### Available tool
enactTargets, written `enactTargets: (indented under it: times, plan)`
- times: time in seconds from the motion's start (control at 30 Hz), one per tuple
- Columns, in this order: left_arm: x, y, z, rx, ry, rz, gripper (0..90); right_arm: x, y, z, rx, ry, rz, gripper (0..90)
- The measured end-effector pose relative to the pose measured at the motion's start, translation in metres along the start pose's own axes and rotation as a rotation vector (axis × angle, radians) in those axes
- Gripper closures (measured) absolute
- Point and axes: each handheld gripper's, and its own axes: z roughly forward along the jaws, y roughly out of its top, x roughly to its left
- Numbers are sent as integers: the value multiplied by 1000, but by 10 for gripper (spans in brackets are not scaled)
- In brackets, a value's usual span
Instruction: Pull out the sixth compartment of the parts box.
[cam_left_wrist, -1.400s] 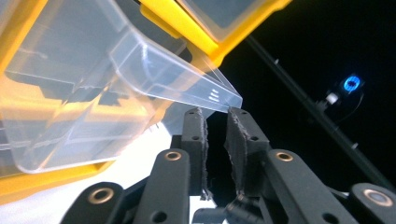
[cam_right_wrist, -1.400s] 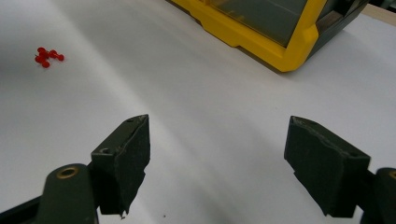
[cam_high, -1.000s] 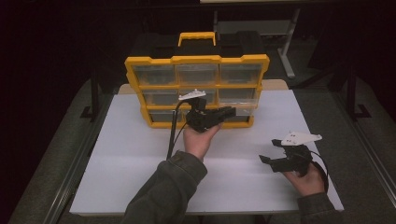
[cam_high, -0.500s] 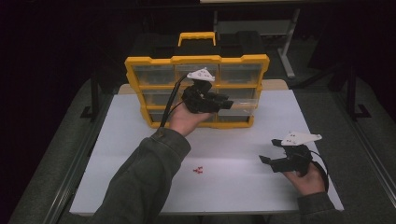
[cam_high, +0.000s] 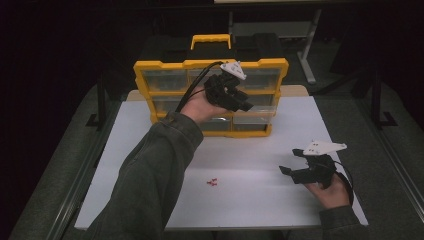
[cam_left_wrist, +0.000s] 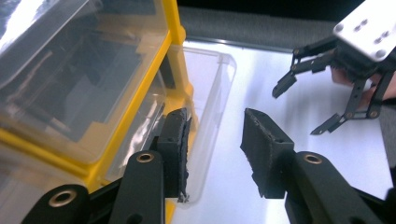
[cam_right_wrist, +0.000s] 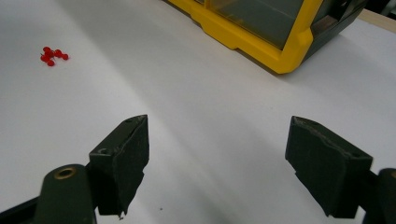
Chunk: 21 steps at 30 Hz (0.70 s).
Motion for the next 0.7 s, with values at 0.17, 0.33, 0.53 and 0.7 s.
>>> enactTargets:
  times: [0.17, 0.33, 0.53, 0.7]
  plan:
    - [3, 5, 9, 65, -5, 35, 539, -3, -1, 1, -2, 8, 0, 207]
    - [4, 4, 18, 128, -13, 59, 547, -4, -2, 0, -7, 10, -2, 207]
    - [5, 3, 28, 153, -37, 61, 611, -2, -1, 1, -3, 14, -2, 209]
    - [4, 2, 33, 176, -45, 64, 675, -2, -1, 1, -7, 18, -11, 216]
